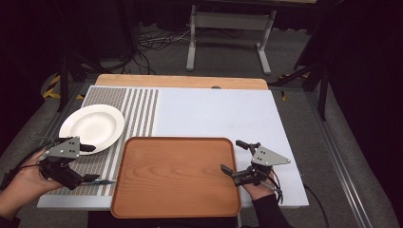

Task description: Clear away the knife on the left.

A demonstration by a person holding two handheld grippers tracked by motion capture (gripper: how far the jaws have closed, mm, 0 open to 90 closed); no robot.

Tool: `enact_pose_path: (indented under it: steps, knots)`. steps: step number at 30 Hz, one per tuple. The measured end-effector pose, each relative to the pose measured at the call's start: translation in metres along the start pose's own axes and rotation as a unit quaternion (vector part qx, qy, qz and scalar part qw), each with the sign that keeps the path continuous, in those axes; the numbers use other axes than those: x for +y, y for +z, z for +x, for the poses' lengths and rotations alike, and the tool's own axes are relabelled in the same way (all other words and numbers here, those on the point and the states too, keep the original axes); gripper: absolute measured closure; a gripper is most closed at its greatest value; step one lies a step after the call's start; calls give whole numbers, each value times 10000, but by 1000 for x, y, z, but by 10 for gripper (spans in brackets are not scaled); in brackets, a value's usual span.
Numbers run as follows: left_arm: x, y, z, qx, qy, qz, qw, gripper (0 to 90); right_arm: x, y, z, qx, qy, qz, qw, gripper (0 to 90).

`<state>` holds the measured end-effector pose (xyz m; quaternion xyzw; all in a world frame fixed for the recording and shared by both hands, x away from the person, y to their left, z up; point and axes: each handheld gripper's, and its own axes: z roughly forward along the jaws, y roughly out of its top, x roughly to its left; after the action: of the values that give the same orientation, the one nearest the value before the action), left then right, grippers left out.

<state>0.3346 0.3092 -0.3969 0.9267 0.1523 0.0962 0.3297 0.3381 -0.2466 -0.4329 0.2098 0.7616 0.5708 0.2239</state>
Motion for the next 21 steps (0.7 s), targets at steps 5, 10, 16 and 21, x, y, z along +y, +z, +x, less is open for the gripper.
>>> enact_pose_path:
  steps: [5,10,16,21]
  knots:
    - [-3,1,1,-118,113,291,9994,115,0,-1,0,-9,-7,-35,10000,15]
    - [-9,3,4,-234,163,701,9971,156,0,0,0,-4,-5,-17,10000,15]
    - [-14,2,7,-276,258,1135,9928,194,0,0,1,12,8,-25,10000,15]
    - [-18,3,12,-322,366,1521,9872,222,-1,1,1,16,-8,-6,10000,15]
